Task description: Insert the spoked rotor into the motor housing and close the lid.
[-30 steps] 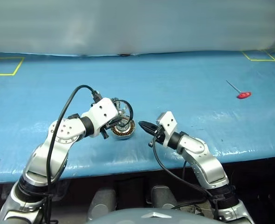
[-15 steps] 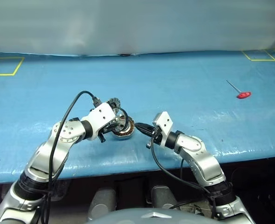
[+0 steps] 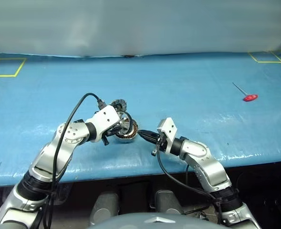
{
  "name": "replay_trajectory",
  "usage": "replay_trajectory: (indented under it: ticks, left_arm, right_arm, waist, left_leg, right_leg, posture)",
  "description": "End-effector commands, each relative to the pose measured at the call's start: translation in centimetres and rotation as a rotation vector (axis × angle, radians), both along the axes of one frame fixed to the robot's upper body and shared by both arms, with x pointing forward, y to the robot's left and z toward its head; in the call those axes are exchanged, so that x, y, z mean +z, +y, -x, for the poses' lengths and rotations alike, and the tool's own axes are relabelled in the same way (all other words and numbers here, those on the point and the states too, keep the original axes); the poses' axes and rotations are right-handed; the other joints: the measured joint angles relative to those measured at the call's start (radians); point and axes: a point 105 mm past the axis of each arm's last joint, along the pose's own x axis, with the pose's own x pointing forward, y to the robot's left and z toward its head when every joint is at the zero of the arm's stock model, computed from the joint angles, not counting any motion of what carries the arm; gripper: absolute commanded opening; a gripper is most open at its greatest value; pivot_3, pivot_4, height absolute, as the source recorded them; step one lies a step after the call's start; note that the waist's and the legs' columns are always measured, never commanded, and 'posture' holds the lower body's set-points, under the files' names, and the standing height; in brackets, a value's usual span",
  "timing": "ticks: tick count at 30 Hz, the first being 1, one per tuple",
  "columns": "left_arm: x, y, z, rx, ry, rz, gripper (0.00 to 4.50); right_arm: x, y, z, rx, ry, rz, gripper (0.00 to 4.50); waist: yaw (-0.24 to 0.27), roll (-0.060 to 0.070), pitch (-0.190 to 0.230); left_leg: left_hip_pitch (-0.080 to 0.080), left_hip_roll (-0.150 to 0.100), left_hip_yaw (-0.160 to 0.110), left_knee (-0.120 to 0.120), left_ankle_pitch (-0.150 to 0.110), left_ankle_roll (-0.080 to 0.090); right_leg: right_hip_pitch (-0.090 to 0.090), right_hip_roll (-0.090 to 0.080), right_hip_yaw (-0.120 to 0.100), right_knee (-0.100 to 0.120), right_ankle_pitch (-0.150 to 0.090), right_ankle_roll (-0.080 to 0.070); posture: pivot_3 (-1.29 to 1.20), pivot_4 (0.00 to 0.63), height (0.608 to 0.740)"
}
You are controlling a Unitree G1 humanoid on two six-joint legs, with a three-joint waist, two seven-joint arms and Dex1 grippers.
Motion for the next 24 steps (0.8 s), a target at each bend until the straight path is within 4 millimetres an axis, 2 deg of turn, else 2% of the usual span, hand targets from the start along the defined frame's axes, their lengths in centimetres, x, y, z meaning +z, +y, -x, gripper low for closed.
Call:
replay_trajectory:
  ticks: [1,14,24]
  left_arm:
    - [1.2,-0.9,0.4,-0.096,-0.029,-0.009,1.29]
    - [2.0,-0.3,-0.4,-0.135,-0.033,-0.077,1.29]
    - [1.7,0.4,-0.5,-0.132,0.015,-0.126,1.29]
  right_arm:
    - [0.7,-0.2,-0.1,-0.011,-0.037,-0.011,0.0]
    - [0.1,-0.1,0.0,-0.029,-0.02,-0.004,0.0]
    - [-0.2,-0.2,0.0,-0.044,-0.015,0.0,0.0]
  waist:
    - [0.0,0.0,0.0]
    - [-0.002,0.001,0.0]
    - [-0.002,0.001,0.001]
  left_leg:
    - [0.0,0.0,0.0,0.0,0.0,0.0]
    - [-0.001,0.0,0.0,0.0,0.0,0.0]
    - [-0.001,0.0,0.001,0.0,0.0,0.001]
  right_leg:
    - [0.0,0.0,0.0,0.0,0.0,0.0]
    - [-0.001,0.001,0.0,0.0,0.0,0.0]
    - [-0.001,0.001,0.0,0.0,0.0,0.0]
  posture:
    - [0.0,0.15,0.74]
    - [0.0,0.15,0.74]
    - [0.0,0.15,0.74]
